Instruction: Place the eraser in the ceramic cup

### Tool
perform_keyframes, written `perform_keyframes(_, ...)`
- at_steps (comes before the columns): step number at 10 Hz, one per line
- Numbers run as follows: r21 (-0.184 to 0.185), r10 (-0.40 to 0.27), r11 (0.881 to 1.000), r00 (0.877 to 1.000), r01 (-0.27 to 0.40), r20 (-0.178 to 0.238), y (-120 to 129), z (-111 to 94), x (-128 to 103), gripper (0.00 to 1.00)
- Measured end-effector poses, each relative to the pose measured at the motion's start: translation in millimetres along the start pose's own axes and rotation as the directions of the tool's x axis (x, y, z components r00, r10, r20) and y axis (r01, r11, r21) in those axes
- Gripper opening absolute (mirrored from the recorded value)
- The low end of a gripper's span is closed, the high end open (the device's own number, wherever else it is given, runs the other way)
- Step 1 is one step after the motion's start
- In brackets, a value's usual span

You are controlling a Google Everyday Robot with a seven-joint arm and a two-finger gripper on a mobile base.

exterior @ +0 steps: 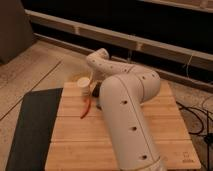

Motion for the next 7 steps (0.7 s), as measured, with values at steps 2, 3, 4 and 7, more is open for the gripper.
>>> perform_keyframes(2, 0.003, 0.000, 1.000, 1.000, 0.000, -0.028, -5.3, 12.2, 4.6, 0.65)
perform_keyframes(3, 0.011, 0.003, 1.000, 0.999, -0.002, -0.042, -10.0, 18.2, 7.5, 0.65)
perform_keyframes(4, 0.021, 0.008, 1.000, 0.999, -0.007, -0.054, -15.8, 23.4, 9.3, 0.65)
perform_keyframes(7, 0.060, 0.011, 0.998, 0.999, -0.008, -0.050, -30.3, 30.2, 4.5, 0.45)
